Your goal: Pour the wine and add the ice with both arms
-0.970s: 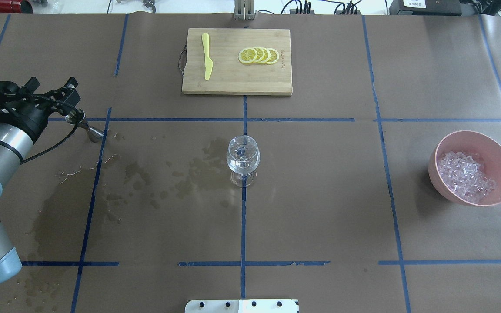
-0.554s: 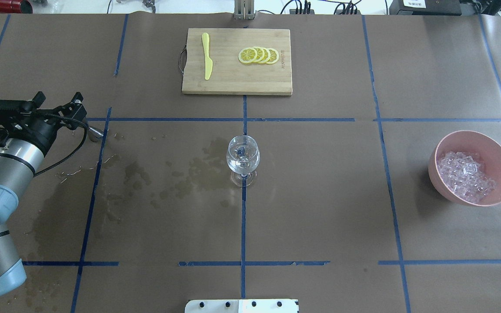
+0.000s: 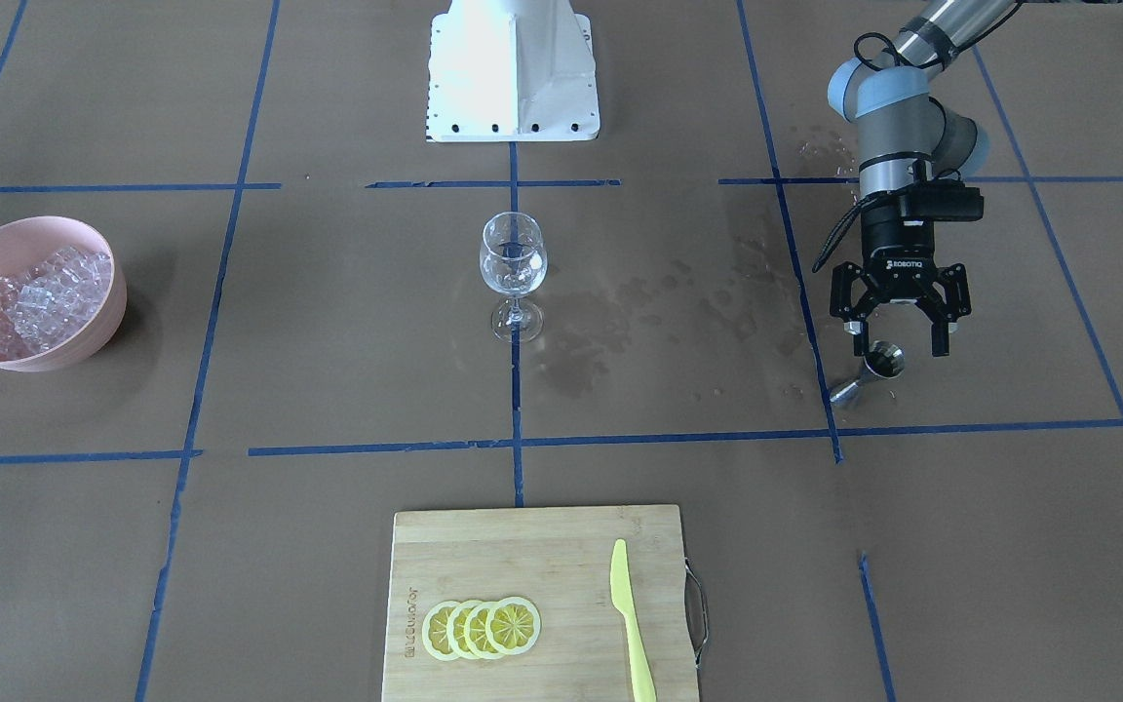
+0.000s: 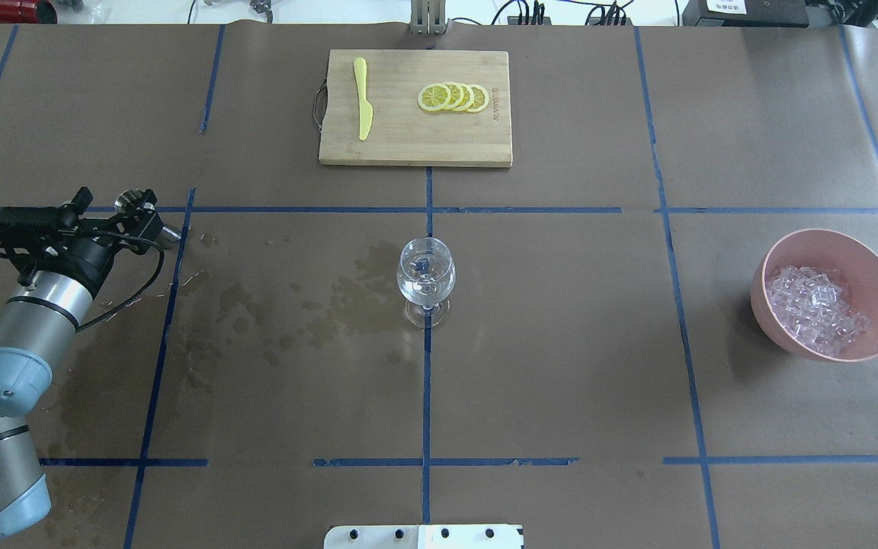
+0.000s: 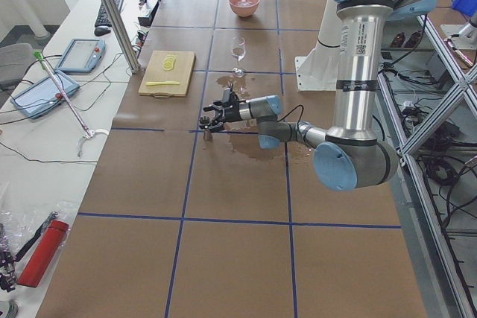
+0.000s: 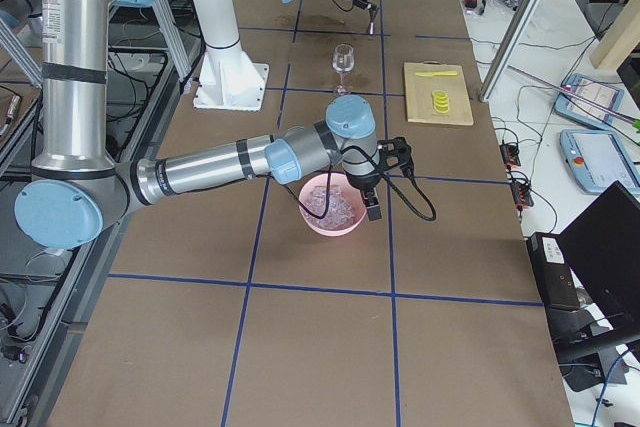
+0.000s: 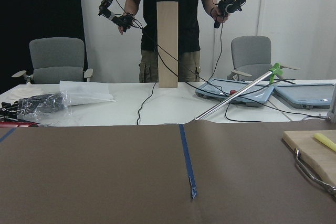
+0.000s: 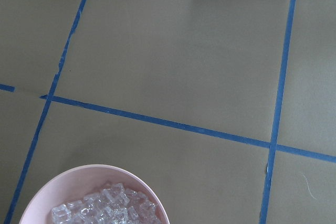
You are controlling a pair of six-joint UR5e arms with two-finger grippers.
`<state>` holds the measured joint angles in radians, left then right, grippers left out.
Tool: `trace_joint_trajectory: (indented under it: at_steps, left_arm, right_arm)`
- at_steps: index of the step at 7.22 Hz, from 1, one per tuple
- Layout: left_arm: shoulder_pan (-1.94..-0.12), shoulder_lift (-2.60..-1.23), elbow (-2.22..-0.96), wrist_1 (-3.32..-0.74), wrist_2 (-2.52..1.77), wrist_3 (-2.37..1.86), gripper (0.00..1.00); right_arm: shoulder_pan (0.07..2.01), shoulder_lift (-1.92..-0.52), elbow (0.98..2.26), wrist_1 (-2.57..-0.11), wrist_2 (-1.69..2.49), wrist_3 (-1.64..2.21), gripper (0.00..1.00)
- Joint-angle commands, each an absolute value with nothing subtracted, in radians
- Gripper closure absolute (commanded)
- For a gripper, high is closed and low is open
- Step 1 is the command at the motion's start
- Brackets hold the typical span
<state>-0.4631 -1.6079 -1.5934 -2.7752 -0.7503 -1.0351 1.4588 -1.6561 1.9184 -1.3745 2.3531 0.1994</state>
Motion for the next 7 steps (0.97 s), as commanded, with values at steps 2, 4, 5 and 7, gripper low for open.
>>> trace_joint_trajectory:
  at_steps: [2, 4, 5, 7]
  left_arm:
    - [-0.437, -1.612, -1.542, -2.777, -0.742, -1.069, 0.00]
    - [-0.427, -1.641, -1.497, -2.777, -0.742, -1.081, 0.00]
    - [-0.422, -1.666, -1.459, -2.777, -0.742, -1.092, 0.00]
    - [-0.419, -1.677, -1.434, -2.775, -0.742, -1.089, 0.00]
  right_arm:
    - [1.459, -1.660, 1.919, -1.374, 2.353, 0.199, 0.00]
    - [1.459, -1.660, 1.917, -1.374, 2.353, 0.199, 0.00]
    - [1.459, -1.660, 1.917, -1.374, 2.353, 0.199, 0.00]
    - [1.459, -1.660, 1.917, -1.374, 2.353, 0.199, 0.00]
